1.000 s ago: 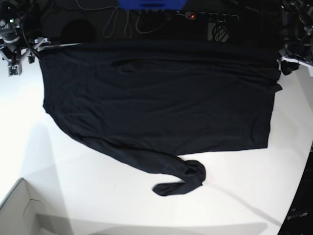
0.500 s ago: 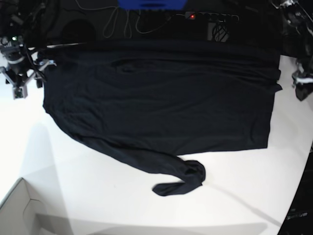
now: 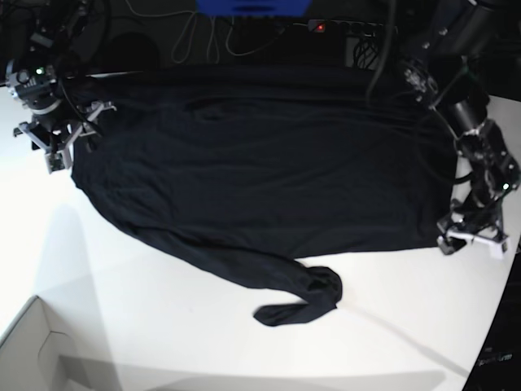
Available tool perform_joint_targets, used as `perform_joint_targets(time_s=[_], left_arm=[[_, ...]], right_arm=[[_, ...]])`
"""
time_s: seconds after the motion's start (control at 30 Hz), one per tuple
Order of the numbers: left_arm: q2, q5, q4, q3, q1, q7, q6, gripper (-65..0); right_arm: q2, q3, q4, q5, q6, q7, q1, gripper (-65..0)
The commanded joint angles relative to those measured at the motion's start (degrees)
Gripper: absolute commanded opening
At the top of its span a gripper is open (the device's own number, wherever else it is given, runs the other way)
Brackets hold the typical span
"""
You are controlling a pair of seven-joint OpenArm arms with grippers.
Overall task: Layout the t-shirt on the table in an organized manner, then fold the t-shirt properly
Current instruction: 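Lower both grippers and grasp the shirt's opposite edge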
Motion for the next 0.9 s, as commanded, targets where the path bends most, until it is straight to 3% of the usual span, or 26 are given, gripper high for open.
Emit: perform_joint_targets(time_s=[0.0,0.23,0.5,0.57,0.8,0.87], left_arm=[[-1.4,0.1,-1.9,0.0,-2.8,-3.3,0.0,-24.0],[-1.6,3.8,-16.5,4.0,-7.4,-14.8,0.0,-24.1],[-1.4,3.5,-17.2,6.7,-7.2,-15.6,0.1,-24.9],[-1.5,3.5,-17.2,6.7,-7.2,-15.6,0.1,-31.3],[-1.6,3.5,-17.1,6.7,-7.2,-15.6,0.1,-64.2],[-1.6,3.5,-17.0,7.0,-7.2,-15.5,0.1,-65.0]], right_arm=[[0.6,0.3,1.0,0.5,-0.1,1.0,0.3,-31.5],[0.7,0.5,1.0,0.4,-0.1,1.0,0.3,-31.5],[1.5,0.3,1.0,0.4,-0.1,1.0,0.5,-31.5],[1.5,0.3,1.0,0.4,-0.1,1.0,0.6,-31.5],[1.5,-1.9,0.6,0.4,-0.1,1.3,4.7,-31.0],[1.5,-4.5,-0.3,0.4,-0.1,1.4,7.1,-31.0]])
